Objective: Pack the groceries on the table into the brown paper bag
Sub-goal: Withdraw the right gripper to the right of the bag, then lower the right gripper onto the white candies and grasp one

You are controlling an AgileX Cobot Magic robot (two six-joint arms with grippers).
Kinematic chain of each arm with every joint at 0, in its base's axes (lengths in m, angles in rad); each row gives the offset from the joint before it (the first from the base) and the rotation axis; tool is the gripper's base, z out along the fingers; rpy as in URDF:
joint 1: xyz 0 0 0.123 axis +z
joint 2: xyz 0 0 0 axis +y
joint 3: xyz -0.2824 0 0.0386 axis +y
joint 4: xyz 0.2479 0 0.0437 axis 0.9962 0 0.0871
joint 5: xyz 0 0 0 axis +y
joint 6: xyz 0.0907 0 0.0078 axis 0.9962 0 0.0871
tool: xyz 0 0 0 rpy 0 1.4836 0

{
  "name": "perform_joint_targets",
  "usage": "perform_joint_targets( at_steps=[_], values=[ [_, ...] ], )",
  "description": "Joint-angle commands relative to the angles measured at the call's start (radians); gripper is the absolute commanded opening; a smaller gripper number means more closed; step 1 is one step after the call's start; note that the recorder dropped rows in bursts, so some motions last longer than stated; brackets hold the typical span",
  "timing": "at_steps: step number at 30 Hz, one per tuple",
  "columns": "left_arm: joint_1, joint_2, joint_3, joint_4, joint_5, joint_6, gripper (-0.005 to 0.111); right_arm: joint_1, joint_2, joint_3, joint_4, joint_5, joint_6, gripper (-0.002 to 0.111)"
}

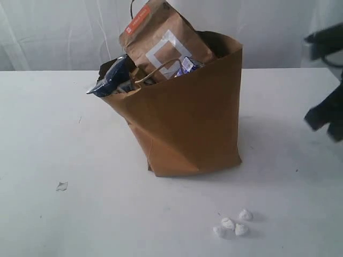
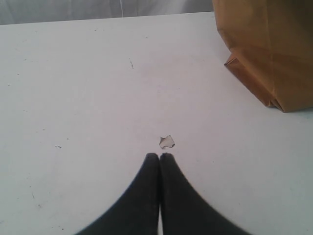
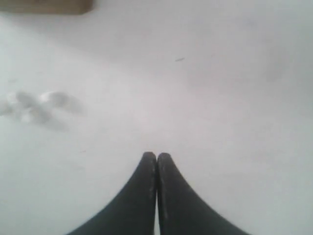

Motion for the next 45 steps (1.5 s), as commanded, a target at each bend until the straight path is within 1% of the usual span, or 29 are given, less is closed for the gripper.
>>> perform_joint_targets(
  at_steps=[1, 3, 8, 15, 19, 21, 26, 29, 37, 42, 45],
  values=[
    [0.001, -0.004, 0.004, -0.008, 0.005, -0.003, 0.000, 0.007, -0.003, 0.138, 0.312, -0.068, -0.204, 0.000],
    [0.001, -0.004, 0.004, -0.008, 0.005, -0.003, 0.000, 0.032, -0.003, 0.174, 0.339, -0.095, -0.265, 0.000],
    [0.001, -0.004, 0.004, 0.014, 0.051, -0.001, 0.000, 0.082, -0.003, 0.216, 0.315, -0.201, -0.272, 0.000],
    [0.001, -0.004, 0.004, 0.018, 0.035, -0.003, 0.000, 0.090, -0.003, 0.232, 0.313, -0.249, -0.272, 0.000],
    [0.001, -0.004, 0.004, 0.114, 0.022, -0.003, 0.000, 0.103, 0.008, 0.232, 0.322, -0.264, -0.272, 0.001],
    [0.001, -0.004, 0.004, 0.116, 0.022, -0.003, 0.000, 0.122, 0.029, 0.232, 0.320, -0.266, -0.290, 0.004],
    [0.001, -0.004, 0.004, 0.116, 0.022, -0.003, 0.000, 0.181, 0.120, 0.232, 0.315, -0.255, -0.304, 0.023],
    [0.001, -0.004, 0.004, 0.116, 0.022, -0.003, 0.000, 0.200, 0.159, 0.232, 0.284, -0.242, -0.304, 0.029],
    [0.001, -0.004, 0.004, 0.116, 0.022, -0.003, 0.000, 0.235, 0.252, 0.232, 0.224, -0.274, -0.304, 0.030],
    [0.001, -0.004, 0.004, 0.116, 0.022, -0.003, 0.000, 0.246, 0.308, 0.232, 0.151, -0.371, -0.304, 0.030],
    [0.001, -0.004, 0.004, 0.116, 0.022, -0.003, 0.000, 0.246, 0.343, 0.232, 0.151, -0.409, -0.306, 0.030]
  ],
)
